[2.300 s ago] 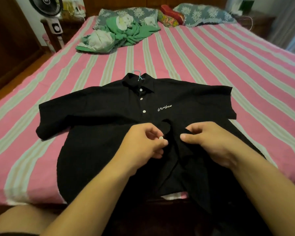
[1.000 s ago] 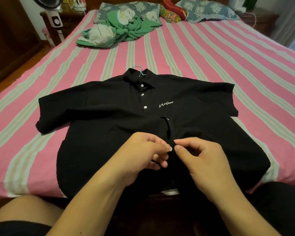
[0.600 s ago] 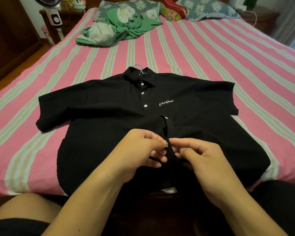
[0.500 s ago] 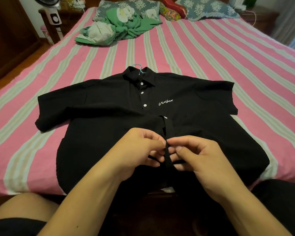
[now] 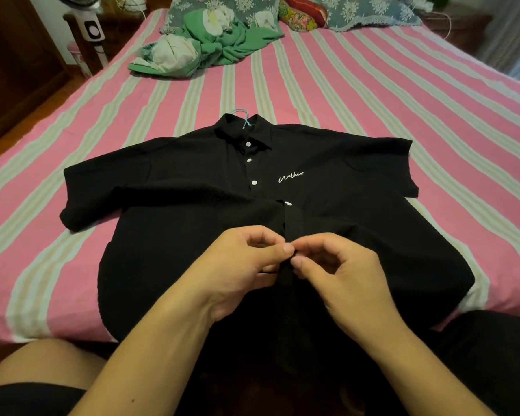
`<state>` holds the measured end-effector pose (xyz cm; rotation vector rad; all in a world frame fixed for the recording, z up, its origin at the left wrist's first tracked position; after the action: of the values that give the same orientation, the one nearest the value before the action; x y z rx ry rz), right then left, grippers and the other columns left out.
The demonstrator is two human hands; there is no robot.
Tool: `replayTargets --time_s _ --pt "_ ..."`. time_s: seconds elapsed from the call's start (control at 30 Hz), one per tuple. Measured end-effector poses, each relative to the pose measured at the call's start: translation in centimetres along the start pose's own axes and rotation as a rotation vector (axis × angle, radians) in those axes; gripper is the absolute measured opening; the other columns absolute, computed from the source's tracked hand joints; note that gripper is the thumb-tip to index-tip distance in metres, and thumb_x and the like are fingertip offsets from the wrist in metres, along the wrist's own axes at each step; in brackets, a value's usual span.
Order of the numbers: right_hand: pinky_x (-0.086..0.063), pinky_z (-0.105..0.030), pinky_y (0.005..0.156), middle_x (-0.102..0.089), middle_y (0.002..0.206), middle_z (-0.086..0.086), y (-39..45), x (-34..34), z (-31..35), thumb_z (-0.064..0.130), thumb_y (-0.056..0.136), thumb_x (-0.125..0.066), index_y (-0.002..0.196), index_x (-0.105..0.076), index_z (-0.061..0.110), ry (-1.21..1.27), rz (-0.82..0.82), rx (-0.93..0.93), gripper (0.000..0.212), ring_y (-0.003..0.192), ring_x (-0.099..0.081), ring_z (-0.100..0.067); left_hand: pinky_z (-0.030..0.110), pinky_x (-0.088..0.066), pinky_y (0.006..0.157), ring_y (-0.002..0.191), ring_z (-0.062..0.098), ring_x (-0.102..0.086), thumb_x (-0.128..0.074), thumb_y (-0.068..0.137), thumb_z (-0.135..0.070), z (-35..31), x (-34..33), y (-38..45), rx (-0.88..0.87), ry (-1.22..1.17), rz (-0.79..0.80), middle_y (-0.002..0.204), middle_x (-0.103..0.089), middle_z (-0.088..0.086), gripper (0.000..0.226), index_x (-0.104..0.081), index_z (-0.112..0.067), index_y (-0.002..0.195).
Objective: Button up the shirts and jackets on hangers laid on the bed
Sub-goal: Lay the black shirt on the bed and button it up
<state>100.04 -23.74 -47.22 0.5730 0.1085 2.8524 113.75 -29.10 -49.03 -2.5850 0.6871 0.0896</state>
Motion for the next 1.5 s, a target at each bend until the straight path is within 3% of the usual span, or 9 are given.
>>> replayTargets --time_s 0.2,0.3,0.5,0.8,0.93,1.1,1.17,1.3,1.5 --pt "-0.056 -0.019 0.072 -0.076 0.086 0.007 0.1 0.2 -0.8 0.000 0.086 -0.074 0.099 -0.077 0.022 0.154 0.001 -0.098 0.026 0.079 -0.073 -0.008 0.028 -0.060 0.067 0.072 0.020 -0.073 -0.073 0.087 0.000 -0.4 0.6 0.0 -0.060 -0.017 -0.106 0.079 -0.073 0.012 0.008 -0.069 0.001 0.093" --pt "-0.057 -0.020 0.073 -0.076 0.086 0.006 0.1 0.2 -0.9 0.002 0.085 -0.076 0.099 -0.077 0.023 0.153 -0.006 -0.093 0.025 0.079 -0.073 -0.009 0.023 -0.056 0.061 0.067 0.016 -0.071 -0.073 0.084 0.007 -0.5 0.6 -0.1 -0.070 -0.026 -0.126 0.072 -0.069 0.008 0.014 -0.067 -0.002 0.092" --pt "-0.058 -0.023 0.075 -0.075 0.086 0.005 0.1 0.1 -0.8 0.001 0.085 -0.075 0.101 -0.075 0.023 0.142 -0.013 -0.062 0.027 0.079 -0.073 -0.010 0.028 -0.059 0.069 0.078 0.025 -0.067 -0.075 0.083 0.007 -0.3 0.9 -0.2 -0.117 0.028 -0.177 0.083 -0.062 0.020 0.019 -0.062 -0.004 0.090" --pt "-0.055 -0.018 0.078 -0.074 0.088 0.013 0.9 0.7 0.0 0.004 0.086 -0.075 0.096 -0.080 0.025 0.001 0.048 0.050 0.023 0.086 -0.072 -0.006 0.021 -0.053 0.062 0.061 0.012 -0.062 -0.072 0.087 0.005 -1.2 0.7 -0.4 -0.191 0.242 -0.113 0.068 -0.060 0.009 0.013 -0.064 -0.005 0.090" --pt "-0.049 -0.012 0.074 -0.072 0.086 0.014 1.4 0.8 0.6 0.008 0.085 -0.077 0.093 -0.080 0.023 -0.108 0.052 0.124 0.017 0.088 -0.069 -0.006 0.028 -0.057 0.068 0.067 0.019 -0.064 -0.072 0.087 0.004 -1.3 1.0 -0.2 -0.183 0.288 -0.102 0.074 -0.062 0.015 0.013 -0.064 -0.005 0.088" --pt "-0.056 -0.026 0.072 -0.072 0.081 0.012 1.4 0.4 -0.1 0.011 0.086 -0.076 0.088 -0.075 0.025 -0.156 0.039 0.057 0.014 0.080 -0.069 -0.008 0.032 -0.056 0.068 0.063 0.015 -0.068 -0.076 0.087 -0.008 -1.9 0.8 -0.6 -0.278 0.566 -0.195 0.073 -0.071 0.004 0.018 -0.062 -0.018 0.083" --pt "-0.057 -0.030 0.070 -0.072 0.078 0.008 0.9 0.4 -0.5 0.011 0.086 -0.074 0.083 -0.072 0.026 -0.097 0.021 -0.011 0.015 0.074 -0.070 -0.011 0.040 -0.057 0.070 0.066 0.023 -0.068 -0.075 0.087 -0.008 -1.9 0.6 -0.9 -0.313 0.571 -0.230 0.075 -0.071 0.005 0.021 -0.057 -0.017 0.082" --pt "-0.050 -0.013 0.064 -0.073 0.078 0.013 0.0 0.5 -0.3 0.016 0.085 -0.078 0.081 -0.074 0.025 -0.060 -0.003 -0.059 0.011 0.073 -0.069 -0.003 0.052 -0.056 0.071 0.073 0.032 -0.067 -0.072 0.087 -0.010 -1.9 0.3 -1.6 -0.339 0.543 -0.283 0.077 -0.072 0.005 0.025 -0.049 -0.017 0.080" --pt "-0.054 -0.021 0.068 -0.072 0.073 0.013 0.4 0.8 -1.1 0.025 0.087 -0.075 0.079 -0.074 0.028 -0.202 0.002 -0.144 0.008 0.072 -0.069 -0.004 0.054 -0.056 0.070 0.073 0.033 -0.068 -0.071 0.087 -0.006 -1.9 -0.2 -1.6 -0.317 0.521 -0.274 0.078 -0.074 0.002 0.027 -0.045 -0.008 0.083"
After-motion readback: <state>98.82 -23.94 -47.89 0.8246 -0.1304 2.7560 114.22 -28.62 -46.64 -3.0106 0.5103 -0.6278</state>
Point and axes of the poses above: each hand's wrist, its own y-axis towards the middle knuckle, its own x-axis out of the back of the hand, z = x × y, the point moved 7 cm from there along y, towards the middle knuckle
